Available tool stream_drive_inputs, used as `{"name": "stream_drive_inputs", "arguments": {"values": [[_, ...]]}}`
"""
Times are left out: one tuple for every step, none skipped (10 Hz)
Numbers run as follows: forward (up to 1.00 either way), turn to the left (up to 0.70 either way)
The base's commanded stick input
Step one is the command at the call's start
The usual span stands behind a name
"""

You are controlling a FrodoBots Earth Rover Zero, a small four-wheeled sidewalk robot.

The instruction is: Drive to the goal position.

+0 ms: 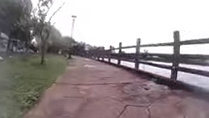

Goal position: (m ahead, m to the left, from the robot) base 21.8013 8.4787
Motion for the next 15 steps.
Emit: {"name": "stream_drive_inputs", "arguments": {"values": [[1.0, 0.1], [1.0, 0.1], [1.0, 0.1], [1.0, 0.1], [1.0, 0.1], [1.0, 0.1], [1.0, 0.1], [1.0, 0.1], [1.0, 0.1], [1.0, 0.1], [1.0, 0.1], [1.0, 0.1], [1.0, 0.1], [1.0, 0.1], [1.0, 0.1]]}}
